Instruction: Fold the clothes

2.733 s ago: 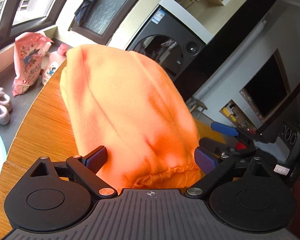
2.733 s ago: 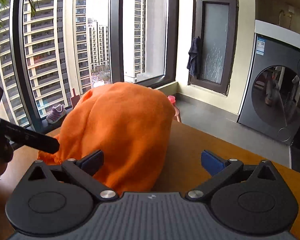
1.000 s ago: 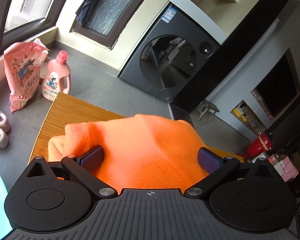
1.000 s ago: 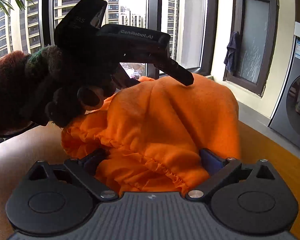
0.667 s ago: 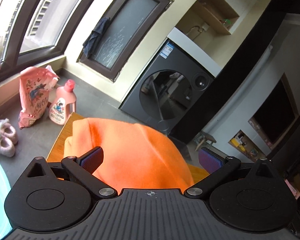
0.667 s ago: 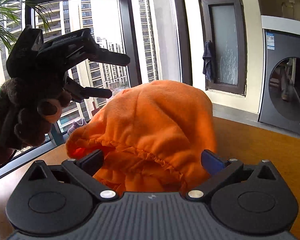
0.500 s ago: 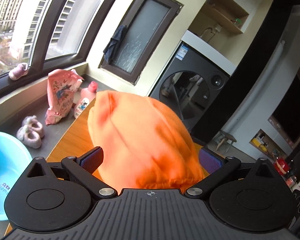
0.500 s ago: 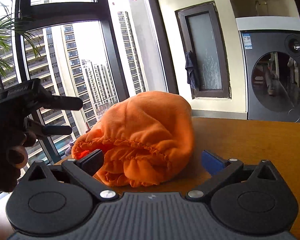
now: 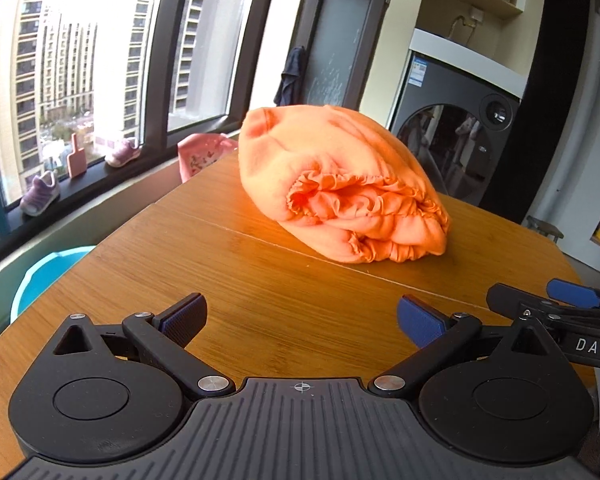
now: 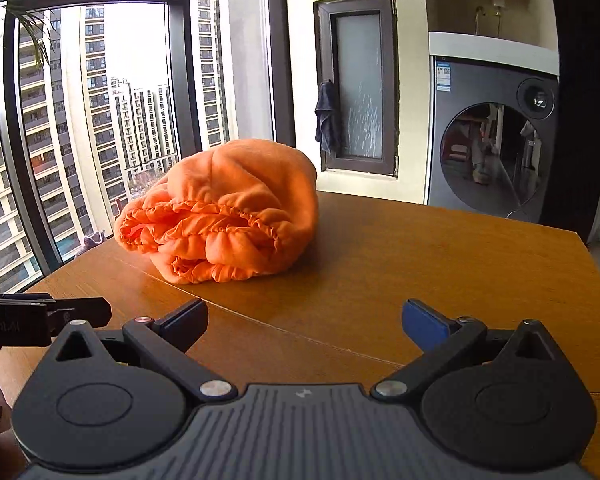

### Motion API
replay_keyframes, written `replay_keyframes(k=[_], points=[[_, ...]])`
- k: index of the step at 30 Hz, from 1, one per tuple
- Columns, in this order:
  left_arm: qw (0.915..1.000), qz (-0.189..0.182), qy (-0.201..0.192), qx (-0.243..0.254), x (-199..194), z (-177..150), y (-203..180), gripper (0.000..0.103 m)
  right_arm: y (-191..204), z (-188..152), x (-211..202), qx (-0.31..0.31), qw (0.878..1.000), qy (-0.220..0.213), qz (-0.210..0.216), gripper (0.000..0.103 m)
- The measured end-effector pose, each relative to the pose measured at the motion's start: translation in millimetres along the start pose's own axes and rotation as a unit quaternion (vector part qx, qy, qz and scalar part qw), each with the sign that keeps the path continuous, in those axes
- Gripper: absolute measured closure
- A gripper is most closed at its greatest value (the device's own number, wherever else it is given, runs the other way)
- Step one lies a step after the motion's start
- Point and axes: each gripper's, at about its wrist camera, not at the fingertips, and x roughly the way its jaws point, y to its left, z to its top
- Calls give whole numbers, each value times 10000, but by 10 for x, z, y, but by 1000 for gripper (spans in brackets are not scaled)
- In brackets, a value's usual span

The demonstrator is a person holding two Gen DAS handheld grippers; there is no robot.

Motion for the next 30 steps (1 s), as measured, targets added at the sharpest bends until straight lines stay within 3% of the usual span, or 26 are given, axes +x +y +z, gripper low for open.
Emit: replay_keyframes(k=[4,13,17,30], points=[[9995,21,314,-70,113,11,-1,0,-6,26,99,-70,9992,376,63,0],[9940,733,590,550,206,-11,-231,0,-129,10,190,270,9970,725,82,0],[9930,783,625,622,220,-10,-246,0,-148,14,259,350,9947,966,-20,0],[9913,850,680,741,256,-4,-277,0,-118,25,247,200,9946,1021,-39,0]])
